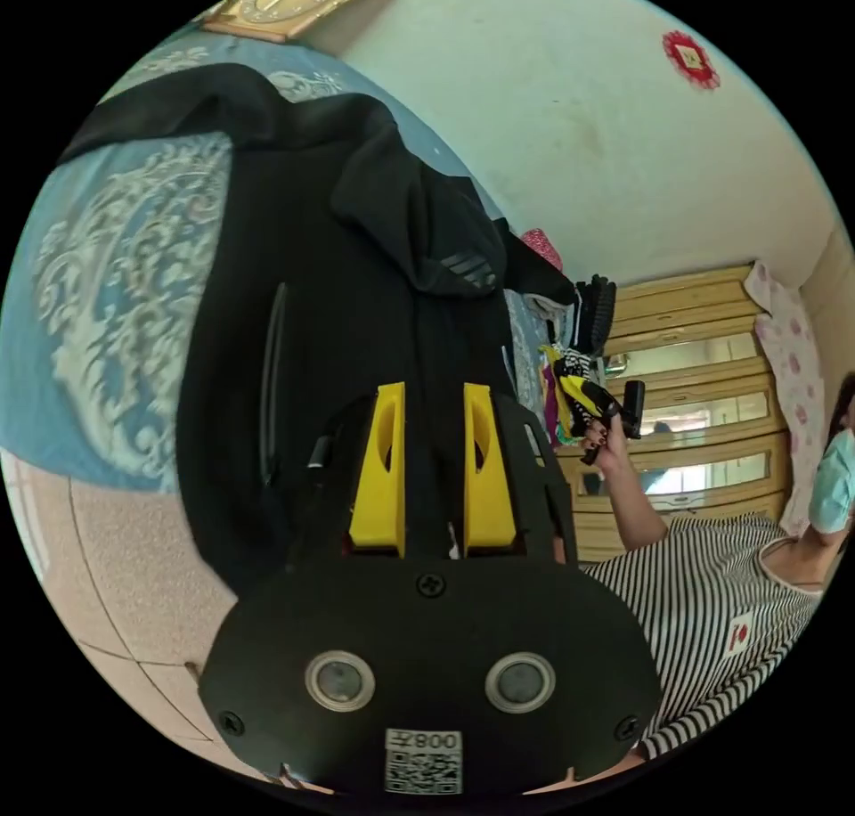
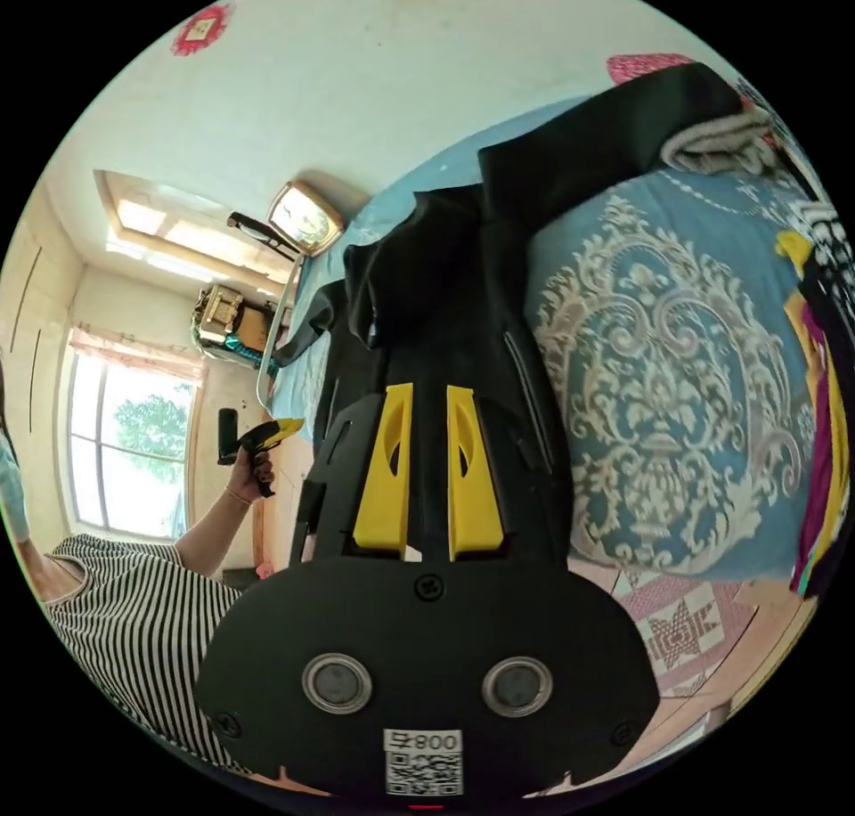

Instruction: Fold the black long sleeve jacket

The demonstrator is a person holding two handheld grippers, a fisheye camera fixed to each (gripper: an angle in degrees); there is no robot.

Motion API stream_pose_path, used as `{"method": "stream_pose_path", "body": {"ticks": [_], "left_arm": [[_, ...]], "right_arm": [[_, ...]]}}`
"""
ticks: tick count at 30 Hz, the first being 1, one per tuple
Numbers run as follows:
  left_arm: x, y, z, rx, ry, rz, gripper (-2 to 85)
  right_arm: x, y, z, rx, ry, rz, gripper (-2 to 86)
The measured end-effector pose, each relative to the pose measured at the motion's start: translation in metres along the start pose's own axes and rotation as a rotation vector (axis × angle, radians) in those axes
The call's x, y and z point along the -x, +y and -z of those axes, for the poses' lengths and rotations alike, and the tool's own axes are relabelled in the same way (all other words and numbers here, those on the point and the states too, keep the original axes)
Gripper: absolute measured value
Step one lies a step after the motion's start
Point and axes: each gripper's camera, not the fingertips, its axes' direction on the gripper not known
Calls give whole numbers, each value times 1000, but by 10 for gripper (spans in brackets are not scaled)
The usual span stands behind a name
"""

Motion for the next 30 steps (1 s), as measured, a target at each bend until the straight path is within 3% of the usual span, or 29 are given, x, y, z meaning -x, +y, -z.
{"method": "stream_pose_path", "body": {"ticks": [4, 7, 15, 20, 25, 27, 30], "left_arm": [[17, -78, -45, -13, 97, 107, 107], [24, -116, -59, -31, 52, 151, 105], [34, -172, -81, -29, 69, 155, 32], [11, -215, -61, -109, 164, 43, 22], [-64, -377, 4, -315, 276, -156, 35], [-102, -437, 28, -336, 211, -239, 50], [-147, -486, 46, -383, -2, -317, 69]], "right_arm": [[34, -81, -76, 97, -71, 75, 86], [34, -119, -116, 158, -42, 53, 90], [-5, -152, -140, 172, -188, -20, 56], [4, -191, -130, 159, -255, 63, 13], [49, -322, -56, -84, -349, 177, 3], [81, -388, -17, -186, -295, 235, 2], [138, -464, 28, -208, -54, 334, 3]]}}
